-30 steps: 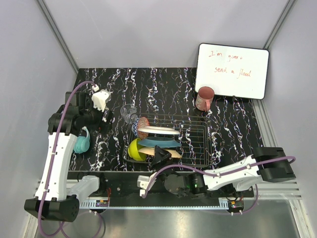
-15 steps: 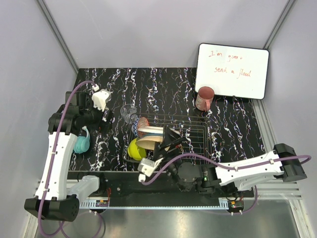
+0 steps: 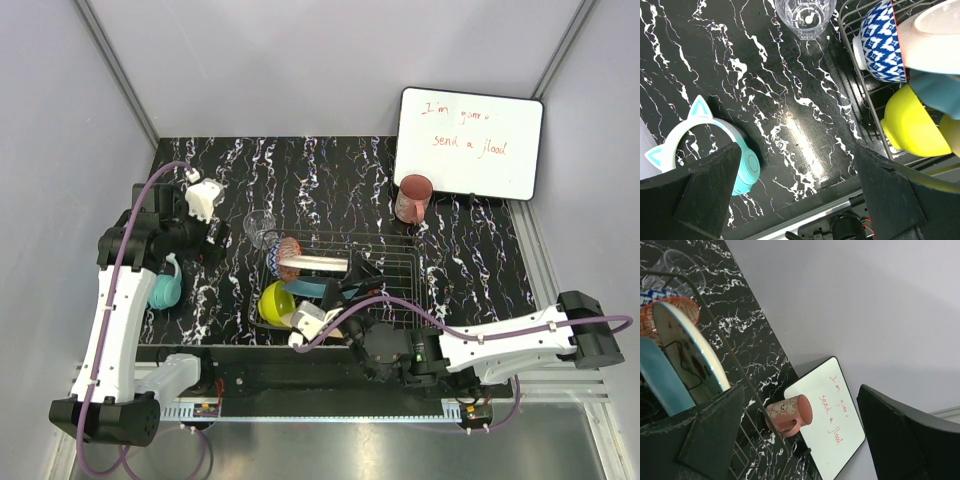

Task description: Load the mixed dishes into the dish rack

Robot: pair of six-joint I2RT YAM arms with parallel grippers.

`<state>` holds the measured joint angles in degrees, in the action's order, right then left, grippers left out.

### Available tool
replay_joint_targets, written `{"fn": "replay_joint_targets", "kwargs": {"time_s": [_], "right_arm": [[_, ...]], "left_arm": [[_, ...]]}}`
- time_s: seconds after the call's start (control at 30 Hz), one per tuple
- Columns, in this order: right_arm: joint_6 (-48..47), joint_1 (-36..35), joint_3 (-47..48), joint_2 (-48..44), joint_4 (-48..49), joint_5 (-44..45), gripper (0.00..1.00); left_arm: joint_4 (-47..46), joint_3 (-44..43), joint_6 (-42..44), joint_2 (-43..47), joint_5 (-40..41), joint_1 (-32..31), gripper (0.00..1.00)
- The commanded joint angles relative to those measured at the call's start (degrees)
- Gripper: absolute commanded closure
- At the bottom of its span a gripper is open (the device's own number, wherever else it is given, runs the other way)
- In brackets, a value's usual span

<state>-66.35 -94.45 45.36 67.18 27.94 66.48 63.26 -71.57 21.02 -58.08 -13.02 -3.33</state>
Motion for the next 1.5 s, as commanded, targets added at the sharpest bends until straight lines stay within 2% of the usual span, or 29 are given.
{"fn": "replay_joint_targets", "kwargs": {"time_s": [0.0,0.17,0.37,0.43,0.47,0.53,0.63,0.67,0.7,0.8,0.87,0.9,0.93,0.97,1.0,1.03,1.07,1.13,1.2,1.23,1.27,1.3,1.33,1.37,1.43,1.47], "right_arm": [[8.9,0.1,-1.2,-0.6,-4.5,0.9,0.0],[11.9,0.0,-0.5,-4.5,-10.6,1.5,0.0],[12.3,0.1,1.0,-12.7,-12.5,7.4,0.0],[16.3,0.1,2.0,-15.5,-17.7,9.4,0.0],[23.5,-0.5,2.7,-16.4,-26.9,9.6,0.0],[29.5,-0.7,4.3,-17.6,-35.7,9.7,0.0],[30.1,1.6,4.2,-17.6,-37.1,13.2,0.0],[33.3,4.3,4.6,-17.5,-37.0,13.3,0.0],[35.6,12.8,5.8,-17.4,-36.7,13.2,0.0],[45.1,24.6,7.8,-18.2,-37.0,8.7,0.0],[50.8,27.9,9.4,-18.0,-37.4,5.0,0.0],[52.9,32.4,12.4,-17.3,-38.0,0.9,0.0],[61.3,36.8,15.4,-13.9,-46.2,-1.9,0.0],[66.9,42.0,19.5,-11.3,-53.0,-12.4,0.0],[72.5,47.6,27.8,-8.4,-58.8,-18.8,0.0],[79.0,59.6,30.9,-2.5,-65.8,-25.0,0.0],[80.2,63.6,35.2,0.4,-67.6,-35.0,0.0],[82.5,68.4,38.4,7.9,-69.3,-37.9,0.0],[85.6,69.4,42.0,12.9,-69.5,-37.3,0.0],[88.5,73.3,43.0,14.0,-69.3,-41.7,0.0],[90.8,76.3,44.9,15.0,-69.0,-54.9,0.0],[93.0,79.0,45.2,17.1,-68.2,-61.2,0.0],[96.1,81.8,45.1,18.5,-66.5,-64.4,0.06],[96.2,84.8,45.9,20.2,-66.6,-65.8,0.21],[96.1,85.8,46.4,23.9,-66.9,-63.3,0.42],[95.6,85.8,48.1,25.2,-67.8,-59.7,0.46]], "left_arm": [[-2.1,-0.8,0.4,1.0,0.9,0.0,0.01],[-2.2,-1.4,0.3,0.4,0.7,0.0,0.01],[-2.2,-1.3,0.1,-0.1,0.3,0.0,0.01],[-2.1,-1.5,0.3,0.0,0.1,0.0,0.01],[-2.0,-1.6,0.3,-0.2,0.0,0.0,0.01],[-1.9,-1.7,0.6,-0.2,0.1,0.0,0.01],[-1.9,-1.7,0.9,-0.4,0.3,0.0,0.01],[-2.1,-1.7,0.8,-0.5,0.3,0.0,0.01],[-2.2,-1.7,0.6,-0.8,0.4,0.0,0.01],[-2.4,-2.8,-0.2,-2.1,0.2,0.0,0.01],[-2.4,-3.5,-0.7,-2.6,-0.4,0.0,0.01],[-2.4,-3.7,-1.0,-3.0,-0.8,0.0,0.01],[-2.4,-3.9,-1.2,-3.1,-1.0,0.0,0.01],[-2.4,-4.3,-1.1,-3.3,-1.0,0.0,0.01],[-2.4,-4.4,-1.2,-3.5,-1.0,0.0,0.01],[-2.4,-4.5,-1.2,-3.6,-1.1,0.0,0.01],[-2.5,-4.5,-1.2,-3.5,-1.0,0.0,0.01],[-2.5,-4.5,-1.0,-3.3,-0.9,0.0,0.01],[-2.6,-4.4,-0.5,-3.0,-0.5,0.0,0.01],[-2.7,-4.2,-0.4,-2.9,-0.3,0.0,0.01],[-2.8,-4.1,-0.4,-3.0,0.4,0.0,0.01],[-3.0,-4.0,-0.4,-3.2,0.5,0.0,0.01],[-3.1,-3.8,-0.7,-3.3,0.6,0.1,0.01],[-3.1,-3.8,-0.7,-3.6,0.4,0.1,0.01],[-3.1,-4.0,-1.4,-3.9,0.1,0.2,0.01],[-3.1,-4.1,-1.6,-3.8,-0.3,0.3,0.01]]}}
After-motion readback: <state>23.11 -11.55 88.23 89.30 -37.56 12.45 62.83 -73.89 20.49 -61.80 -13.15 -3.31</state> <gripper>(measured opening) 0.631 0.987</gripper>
